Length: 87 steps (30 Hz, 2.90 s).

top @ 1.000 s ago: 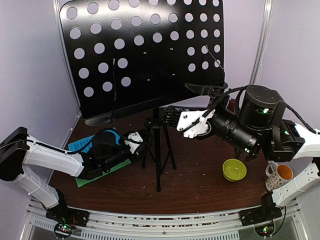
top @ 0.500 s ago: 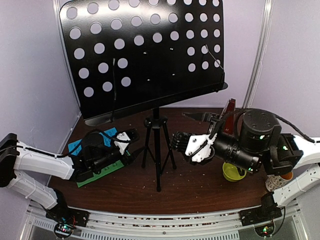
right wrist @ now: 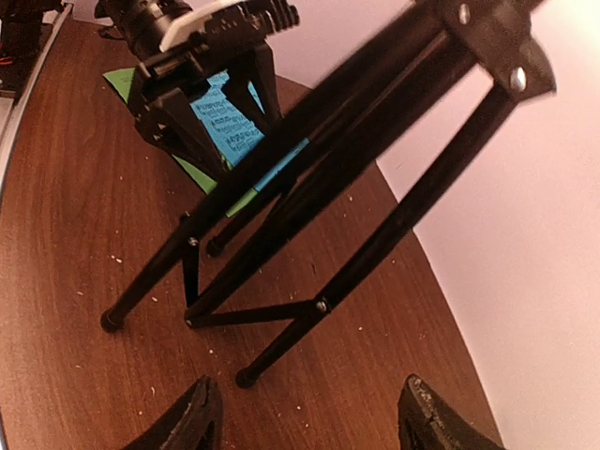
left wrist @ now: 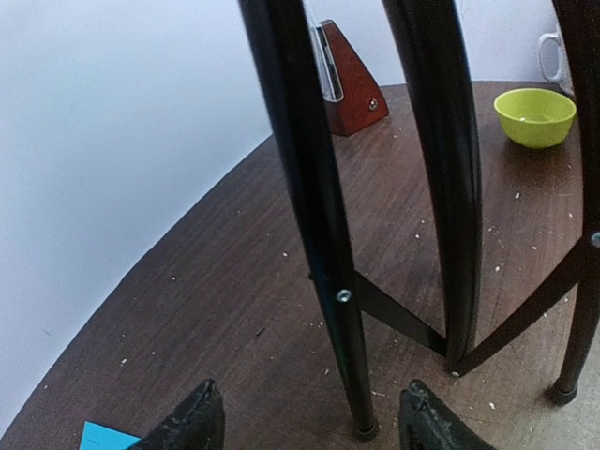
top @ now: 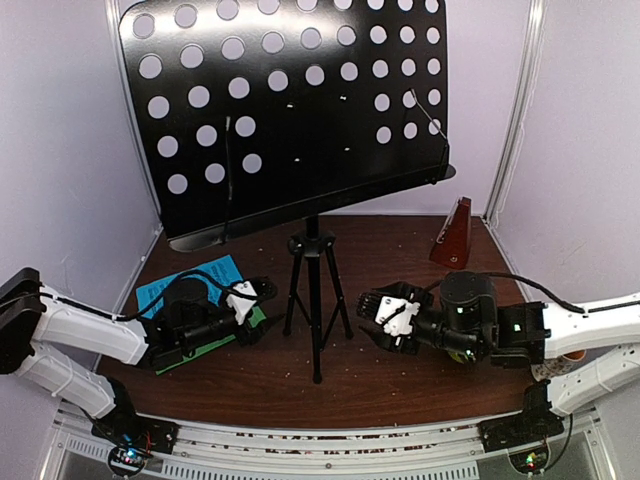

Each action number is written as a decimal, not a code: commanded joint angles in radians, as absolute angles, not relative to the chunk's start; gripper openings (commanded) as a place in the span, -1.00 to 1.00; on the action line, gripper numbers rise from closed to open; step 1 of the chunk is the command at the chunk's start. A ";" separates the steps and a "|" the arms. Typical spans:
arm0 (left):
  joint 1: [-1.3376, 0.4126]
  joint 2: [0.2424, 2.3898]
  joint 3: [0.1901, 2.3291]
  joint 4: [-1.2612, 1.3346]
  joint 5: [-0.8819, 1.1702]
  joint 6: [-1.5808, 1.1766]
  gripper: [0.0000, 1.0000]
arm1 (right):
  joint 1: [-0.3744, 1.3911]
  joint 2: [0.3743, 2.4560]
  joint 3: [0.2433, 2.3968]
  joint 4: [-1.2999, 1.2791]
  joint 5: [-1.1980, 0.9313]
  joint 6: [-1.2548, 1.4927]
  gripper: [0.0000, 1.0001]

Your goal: Set up the instrument practice props

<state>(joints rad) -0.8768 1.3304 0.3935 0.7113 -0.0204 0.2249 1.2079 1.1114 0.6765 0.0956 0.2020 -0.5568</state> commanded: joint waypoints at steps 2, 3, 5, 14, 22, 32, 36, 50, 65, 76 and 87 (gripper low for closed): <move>-0.870 1.402 0.390 0.774 0.035 0.204 0.30 | 1.086 1.172 0.625 0.242 -0.048 -0.420 0.25; -0.870 1.415 0.390 0.787 0.040 0.202 0.29 | 1.071 1.201 0.637 0.238 -0.076 -0.412 0.24; -0.866 1.446 0.387 0.822 0.047 0.194 0.27 | 1.036 1.259 0.671 0.236 -0.139 -0.388 0.18; -0.837 1.541 0.399 0.902 0.100 0.156 0.21 | 0.957 1.433 0.724 0.267 -0.253 -0.379 0.10; -0.833 1.574 0.433 0.907 0.114 0.156 0.17 | 0.889 1.526 0.759 0.296 -0.301 -0.394 0.09; -0.825 1.602 0.463 0.908 0.125 0.171 0.08 | 0.860 1.610 0.818 0.309 -0.334 -0.405 0.06; -0.823 1.615 0.480 0.908 0.142 0.174 0.05 | 0.851 1.626 0.824 0.326 -0.354 -0.408 0.02; -0.819 1.637 0.518 0.905 0.157 0.190 -0.23 | 0.845 1.657 0.848 0.325 -0.361 -0.438 -0.27; -0.811 1.631 0.523 0.880 0.134 0.215 -0.60 | 0.843 1.647 0.862 0.298 -0.300 -0.477 -0.71; -0.801 1.618 0.532 0.850 0.110 0.261 -1.00 | 0.842 1.616 0.858 0.288 -0.232 -0.512 -0.99; -0.785 1.593 0.561 0.799 0.035 0.324 -1.00 | 0.843 1.617 0.877 0.297 -0.134 -0.554 -1.00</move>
